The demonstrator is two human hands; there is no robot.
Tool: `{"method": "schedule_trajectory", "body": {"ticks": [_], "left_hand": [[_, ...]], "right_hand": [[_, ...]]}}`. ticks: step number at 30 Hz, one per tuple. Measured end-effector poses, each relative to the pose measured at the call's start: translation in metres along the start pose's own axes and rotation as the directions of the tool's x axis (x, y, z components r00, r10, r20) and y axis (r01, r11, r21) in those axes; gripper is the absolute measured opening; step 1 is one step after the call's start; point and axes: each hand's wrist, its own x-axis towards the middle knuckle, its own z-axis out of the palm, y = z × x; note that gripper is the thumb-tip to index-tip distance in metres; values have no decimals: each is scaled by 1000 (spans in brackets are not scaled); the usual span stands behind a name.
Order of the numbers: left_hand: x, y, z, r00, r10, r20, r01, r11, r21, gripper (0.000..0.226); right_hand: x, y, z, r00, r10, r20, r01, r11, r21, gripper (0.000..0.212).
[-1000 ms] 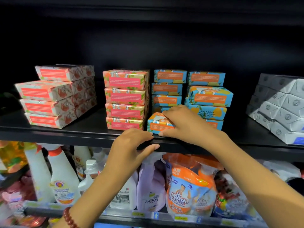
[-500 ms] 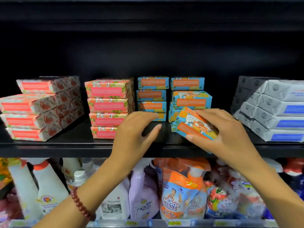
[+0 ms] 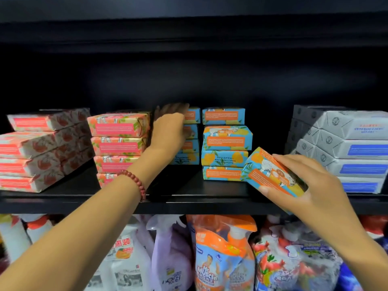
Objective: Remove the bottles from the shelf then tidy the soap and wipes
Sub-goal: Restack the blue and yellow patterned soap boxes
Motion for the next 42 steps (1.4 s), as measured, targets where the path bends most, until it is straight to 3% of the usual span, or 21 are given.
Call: {"method": "schedule_trajectory", "body": {"ticks": [6, 13, 15, 18, 22, 28, 35, 42], "left_hand": [[-2, -2, 2, 984, 41, -171, -59, 993, -101, 47], [-5, -4, 3, 968, 35, -247, -38, 999, -6, 31], [-8, 1, 1, 950, 37, -309, -35, 999, 12, 33], [-17, 10, -9, 907, -10, -421, -50, 990, -130, 36], [-44, 13, -24, 840, 47, -540, -184, 962, -203, 35], [-93, 7, -29, 869, 191, -456, -295, 941, -168, 46], [-124, 4, -18, 864, 299, -405, -376, 918, -124, 45], [-131, 4, -12, 859, 329, -393, -409, 902, -139, 43]], "right_hand": [[5, 1, 1, 999, -27, -22, 28, 999, 21, 73], [10, 2, 4, 998, -51, -39, 52, 998, 22, 77], [14, 2, 4, 995, -73, -61, 75, 997, 25, 70], [24, -1, 2, 992, -96, -80, 98, 995, 27, 68], [50, -7, -3, 988, -135, -75, 132, 990, -46, 71], [102, -24, 0, 967, -233, 103, 243, 965, -101, 75], [137, -30, 7, 893, -218, 393, 272, 959, -85, 56], [128, -23, 18, 926, -285, 247, 311, 947, -76, 45]]}}
